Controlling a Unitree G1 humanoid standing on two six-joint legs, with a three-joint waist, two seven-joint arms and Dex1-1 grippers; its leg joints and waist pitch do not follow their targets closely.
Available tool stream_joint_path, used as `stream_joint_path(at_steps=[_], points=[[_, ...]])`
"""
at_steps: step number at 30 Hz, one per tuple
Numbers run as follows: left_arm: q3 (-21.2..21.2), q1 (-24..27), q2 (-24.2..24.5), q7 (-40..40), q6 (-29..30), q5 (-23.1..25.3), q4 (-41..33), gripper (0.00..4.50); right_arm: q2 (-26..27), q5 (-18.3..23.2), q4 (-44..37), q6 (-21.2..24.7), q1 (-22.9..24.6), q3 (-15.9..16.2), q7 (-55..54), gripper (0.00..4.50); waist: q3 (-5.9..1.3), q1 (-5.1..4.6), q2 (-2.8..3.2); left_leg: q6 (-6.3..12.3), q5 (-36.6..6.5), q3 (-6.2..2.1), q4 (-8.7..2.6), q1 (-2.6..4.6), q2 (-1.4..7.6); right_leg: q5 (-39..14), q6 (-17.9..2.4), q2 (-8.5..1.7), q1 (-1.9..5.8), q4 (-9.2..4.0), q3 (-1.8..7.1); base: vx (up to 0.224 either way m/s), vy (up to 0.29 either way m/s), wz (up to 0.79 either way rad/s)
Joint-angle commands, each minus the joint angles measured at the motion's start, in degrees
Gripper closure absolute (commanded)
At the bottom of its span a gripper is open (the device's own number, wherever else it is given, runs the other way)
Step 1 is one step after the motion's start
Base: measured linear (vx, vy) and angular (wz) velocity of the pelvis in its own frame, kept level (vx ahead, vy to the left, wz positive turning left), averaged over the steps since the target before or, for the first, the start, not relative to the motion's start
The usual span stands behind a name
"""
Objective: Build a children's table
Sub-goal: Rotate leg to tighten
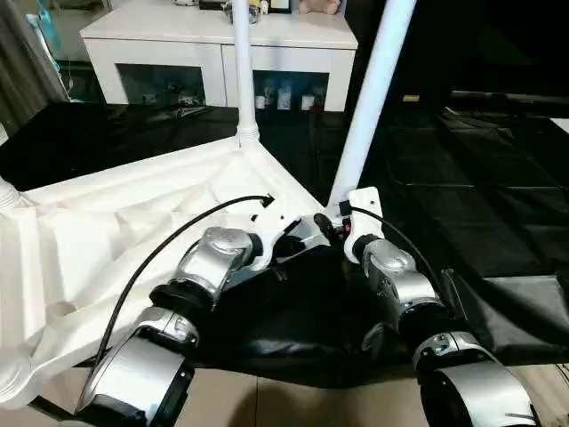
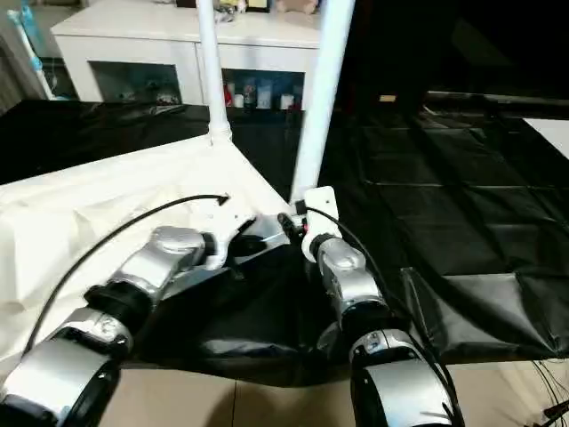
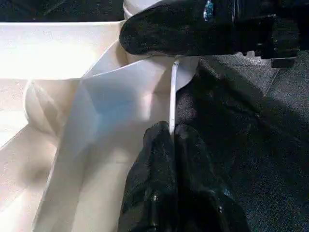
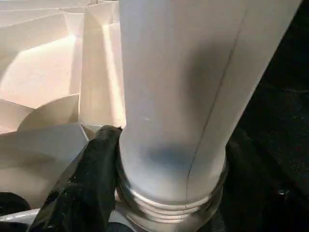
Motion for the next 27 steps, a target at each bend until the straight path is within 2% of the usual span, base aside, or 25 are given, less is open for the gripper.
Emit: stream_joint_path(at_steps=[1, 3, 4, 5, 8, 9, 12, 13, 14, 15, 16, 18, 19, 20, 21, 22, 23, 26, 27], points=[[0.1, -0.1, -1.1, 3.9, 0.4, 1.0, 3.3, 4.5, 3.5, 0.9, 1.1, 0.9, 0.3, 2.3, 3.8, 1.83, -2.56, 0.05, 0.42, 0.73, -23.2, -0.73, -5.12, 0.16, 1.02, -25.4, -8.5, -2.59, 1.45, -5.41, 1.71, 0.0, 0.0, 0.0], [0.2, -0.2, -1.0, 3.8, -0.2, 1.2, 4.2, 4.5, 3.6, 0.4, 1.3, 0.6, 0.1, 2.4, 3.7, 1.83, -2.47, 0.05, 0.42, 0.91, -23.2, -0.7, -5.14, 0.07, 0.97, -25.8, -8.6, -2.62, 1.41, -5.51, 1.72, 0.0, 0.0, 0.0], [0.2, -0.5, -1.0, 3.9, -0.7, 1.2, 5.0, 4.5, 3.7, 0.0, 1.6, 0.4, -0.1, 2.4, 3.2, 1.27, -2.48, 0.08, 0.37, 0.95, -23.3, -0.68, -5.11, 0.14, 0.95, -26.4, -8.5, -2.67, 1.39, -5.58, 1.75, 0.0, 0.0, 0.0], [0.1, -0.4, -0.7, 3.7, -1.3, 1.3, 5.8, 4.5, 4.0, 0.2, 1.8, -0.1, -0.4, 1.8, 3.5, 1.13, -2.4, 0.17, 0.27, 1.09, -23.5, -0.71, -5.15, 0.18, 0.95, -27.4, -8.3, -2.76, 1.32, -5.69, 1.74, 0.0, 0.0, 0.0], [0.0, -0.2, -0.2, 2.8, -2.1, 1.4, 6.0, 4.5, 3.7, 0.5, 1.5, -0.4, -0.7, 1.4, 4.3, 0.97, -2.29, 0.03, 0.3, 1.13, -24.0, -0.91, -5.24, 0.0, 0.88, -31.0, -6.8, -2.93, 1.4, -6.09, 1.54, 0.0, 0.0, 0.0], [-0.1, -0.2, -0.1, 2.6, -2.3, 1.5, 6.1, 4.5, 3.7, 0.6, 1.4, -0.5, -0.7, 1.3, 4.6, 0.85, -2.23, 0.0, 0.35, 1.13, -24.4, -0.97, -5.22, 0.17, 0.9, -32.3, -6.3, -2.94, 1.19, -6.34, 1.45, 0.0, 0.0, 0.0], [-0.4, 0.4, 0.8, 0.9, -3.6, 1.5, 5.3, 4.5, 2.0, 0.2, 0.0, -1.3, -0.3, 1.4, 5.6, 0.69, -2.3, -0.07, 0.14, 1.24, -24.5, -1.07, -5.31, 0.11, 0.93, -33.2, -5.7, -2.99, 1.27, -6.47, 1.34, 0.0, 0.0, 0.0], [-0.5, 0.8, 1.2, -0.1, -4.2, 1.4, 4.8, 4.5, 1.0, 0.2, -0.8, -1.7, 0.1, 1.4, 6.2, 0.58, -2.51, -0.04, 0.43, 1.45, -23.0, -1.11, -5.6, -0.04, 1.14, -30.8, -6.2, -3.02, 1.6, -6.32, 1.34, 0.0, 0.0, 0.0], [-0.8, 1.2, 1.8, -1.2, -5.0, 1.4, 4.4, 4.5, -0.2, 0.2, -1.8, -2.2, 0.5, 1.3, 7.4, 0.46, -2.63, 0.1, 0.51, 1.6, -21.7, -0.95, -5.63, -0.1, 1.19, -28.0, -7.0, -2.96, 1.68, -6.15, 1.5, 0.0, 0.0, 0.0], [-1.0, 1.6, 2.3, -2.4, -5.8, 1.4, 3.8, 4.5, -1.3, 0.2, -2.6, -2.6, 0.8, 1.3, 8.6, 0.46, -2.53, 0.21, 0.34, 1.78, -21.3, -0.85, -5.64, -0.1, 1.23, -27.0, -7.5, -2.92, 1.64, -6.17, 1.57, 0.0, 0.0, 0.0], [-1.3, 2.1, 3.0, -3.7, -6.7, 1.5, 3.3, 4.5, -2.6, 0.3, -3.6, -3.2, 1.2, 1.2, 10.4, 0.25, -2.56, 0.31, 0.55, 2.11, -20.4, -0.74, -5.57, -0.27, 1.25, -24.7, -8.5, -2.93, 1.77, -5.78, 1.75, 0.0, 0.0, 0.0], [-1.3, 2.4, 3.4, -4.5, -7.3, 1.4, 3.1, 4.5, -3.5, 0.3, -4.2, -3.8, 1.5, 1.5, 12.3, 0.16, -2.56, 0.22, 0.39, 2.46, -19.5, -0.63, -5.56, -0.53, 1.22, -23.7, -9.2, -2.94, 1.94, -5.6, 1.77, 0.0, 0.0, 0.0], [-1.4, 3.2, 4.2, -6.7, -8.4, 1.1, 2.1, 4.5, -5.3, 0.3, -5.8, -4.3, 2.2, 2.6, 17.0, 0.02, -2.66, 0.38, 0.56, 3.0, -18.4, -0.54, -5.35, -0.57, 1.2, -23.9, -9.4, -3.04, 2.12, -5.64, 1.73, 0.0, 0.0, 0.0], [-1.5, 3.7, 4.6, -7.8, -8.8, 1.0, 1.5, 4.5, -6.3, 0.4, -6.9, -4.4, 2.8, 3.4, 20.0, 0.02, -2.73, 0.56, 0.4, 3.62, -16.6, -0.43, -5.2, -0.72, 1.3, -22.3, -10.0, -3.17, 2.23, -5.41, 1.9, 0.0, 0.0, 0.0], [-1.6, 3.9, 4.8, -8.4, -9.1, 0.9, 1.2, 4.5, -6.8, 0.5, -7.5, -4.3, 3.1, 3.8, 21.6, 0.02, -2.64, 0.69, 0.46, 3.98, -15.9, -0.35, -5.19, -0.74, 1.33, -21.8, -10.2, -3.14, 2.19, -5.41, 1.93, 0.0, 0.0, 0.0], [-1.8, 4.7, 5.6, -10.8, -10.2, 0.5, -0.1, 4.5, -8.6, 0.9, -9.9, -4.5, 4.4, 5.2, 27.6, 0.02, -2.62, 0.8, 0.74, 4.45, -15.8, -0.25, -5.1, -0.64, 1.32, -21.4, -10.4, -3.01, 2.12, -5.41, 1.97, 0.0, 0.0, 0.0], [-1.9, 5.1, 6.0, -11.7, -10.6, 0.3, -0.6, 4.5, -9.3, 1.0, -10.7, -4.8, 4.9, 5.7, 29.8, 0.02, -2.77, 1.03, 0.64, 5.05, -14.2, -0.2, -5.04, -0.73, 1.5, -19.4, -11.2, -3.08, 2.29, -5.08, 2.06, 0.064, -0.031, 0.08], [-2.6, 7.2, 7.8, -17.4, -11.6, -1.3, -4.5, 4.5, -11.8, 2.8, -14.1, -5.3, 6.6, 6.1, 35.9, 0.02, -3.1, 1.38, 0.68, 5.79, -11.0, -0.04, -4.81, -0.92, 1.65, -15.4, -12.8, -3.03, 2.57, -4.4, 2.04, 0.017, -0.006, 0.01], [-3.3, 8.2, 8.9, -19.6, -11.9, -1.6, -6.4, 4.5, -12.6, 3.2, -14.3, -5.5, 6.7, 5.8, 36.9, 0.02, -3.16, 1.43, 0.47, 5.97, -10.1, -0.03, -4.73, -1.0, 1.71, -14.2, -13.1, -3.05, 2.59, -4.2, 2.04, 0.06, -0.012, 0.02]])
